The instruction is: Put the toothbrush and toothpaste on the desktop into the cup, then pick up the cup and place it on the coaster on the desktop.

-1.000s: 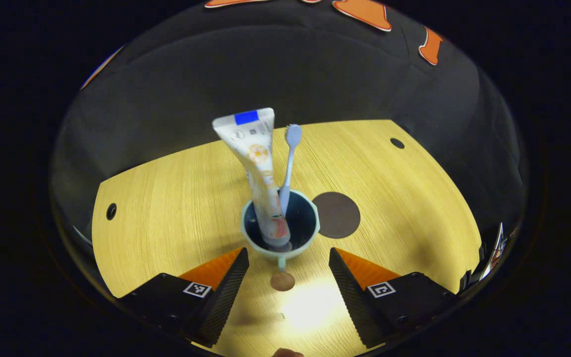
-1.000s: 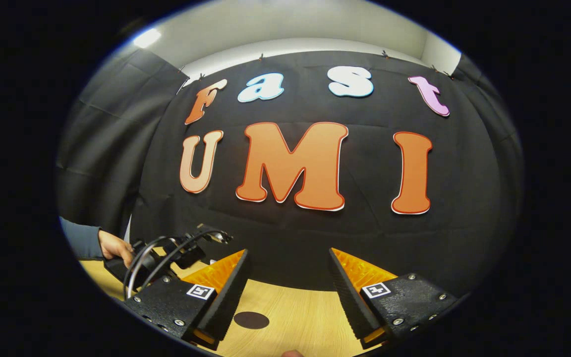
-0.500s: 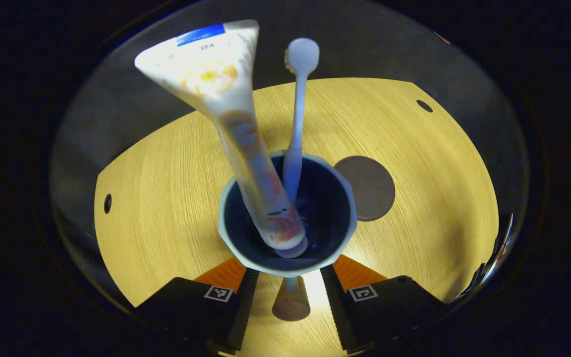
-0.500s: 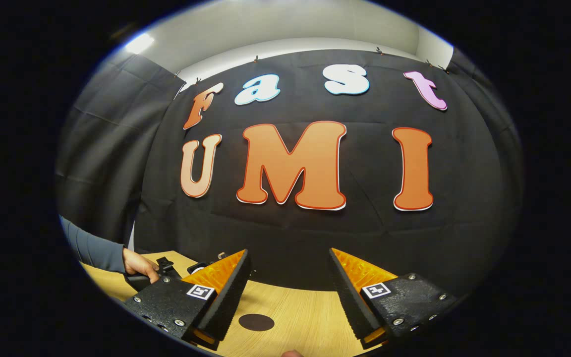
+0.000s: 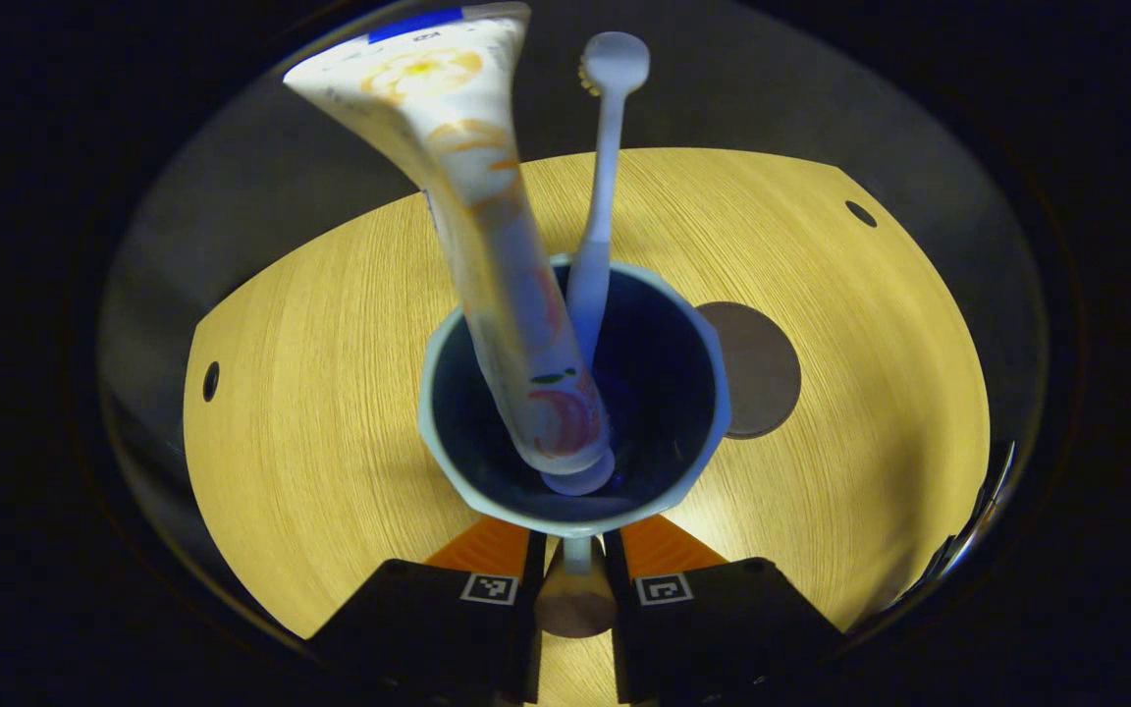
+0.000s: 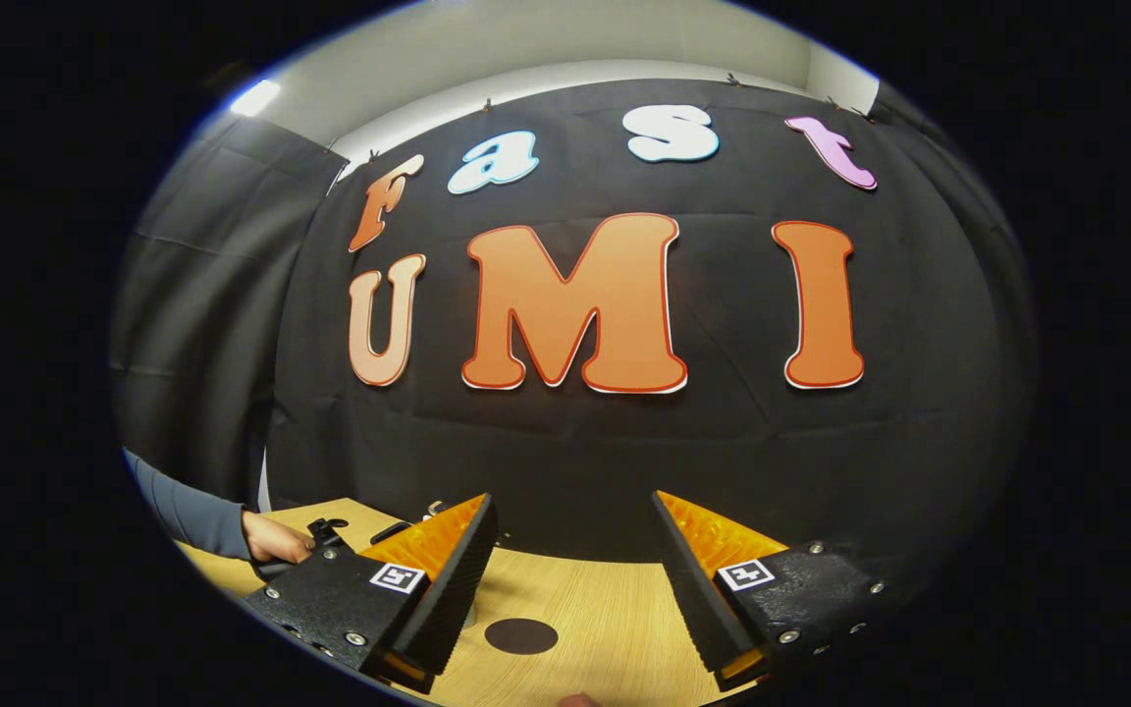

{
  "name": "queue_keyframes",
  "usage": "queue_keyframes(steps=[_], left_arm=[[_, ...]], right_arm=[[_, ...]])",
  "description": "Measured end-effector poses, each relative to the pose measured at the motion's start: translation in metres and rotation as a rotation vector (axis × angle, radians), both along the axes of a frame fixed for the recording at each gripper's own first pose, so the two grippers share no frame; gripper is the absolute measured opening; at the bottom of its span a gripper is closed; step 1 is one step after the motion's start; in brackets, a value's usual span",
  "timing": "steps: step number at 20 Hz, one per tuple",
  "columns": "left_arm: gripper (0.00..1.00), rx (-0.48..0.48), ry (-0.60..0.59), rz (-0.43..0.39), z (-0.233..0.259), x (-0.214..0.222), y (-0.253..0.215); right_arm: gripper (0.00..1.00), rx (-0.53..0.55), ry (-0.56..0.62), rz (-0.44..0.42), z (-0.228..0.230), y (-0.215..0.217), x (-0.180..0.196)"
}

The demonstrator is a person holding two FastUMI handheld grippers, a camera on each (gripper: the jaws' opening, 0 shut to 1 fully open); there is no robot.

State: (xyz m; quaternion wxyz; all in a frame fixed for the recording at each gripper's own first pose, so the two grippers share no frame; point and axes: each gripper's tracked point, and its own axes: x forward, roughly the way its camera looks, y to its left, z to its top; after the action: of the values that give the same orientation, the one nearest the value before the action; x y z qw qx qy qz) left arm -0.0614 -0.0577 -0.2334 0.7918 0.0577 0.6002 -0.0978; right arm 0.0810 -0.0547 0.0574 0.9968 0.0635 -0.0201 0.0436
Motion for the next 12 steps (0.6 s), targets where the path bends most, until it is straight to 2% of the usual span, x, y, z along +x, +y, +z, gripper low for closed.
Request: queue_keyframes(steps=[3, 4, 7, 11, 12], left_arm=[[0.29, -0.007, -0.016, 0.015, 0.019, -0.023, 0.023], [0.29, -0.007, -0.015, 0.02, 0.012, -0.032, 0.023], [0.29, -0.008, -0.024, 0.022, 0.01, -0.023, 0.02], [0.29, -0.008, -0.058, 0.0, 0.047, -0.002, 0.015], [0.25, -0.006, -0.066, -0.007, 0.058, 0.002, 0.011]], right_arm=[[0.93, 0.012, 0.006, -0.017, -0.001, -0.006, 0.001], [0.93, 0.019, 0.008, -0.025, -0.002, -0.009, 0.002], [0.93, 0.042, 0.017, -0.034, -0.003, -0.013, 0.003], [0.93, 0.064, 0.018, -0.044, -0.004, -0.019, 0.002], [0.93, 0.065, 0.015, -0.045, -0.003, -0.021, 0.002]])
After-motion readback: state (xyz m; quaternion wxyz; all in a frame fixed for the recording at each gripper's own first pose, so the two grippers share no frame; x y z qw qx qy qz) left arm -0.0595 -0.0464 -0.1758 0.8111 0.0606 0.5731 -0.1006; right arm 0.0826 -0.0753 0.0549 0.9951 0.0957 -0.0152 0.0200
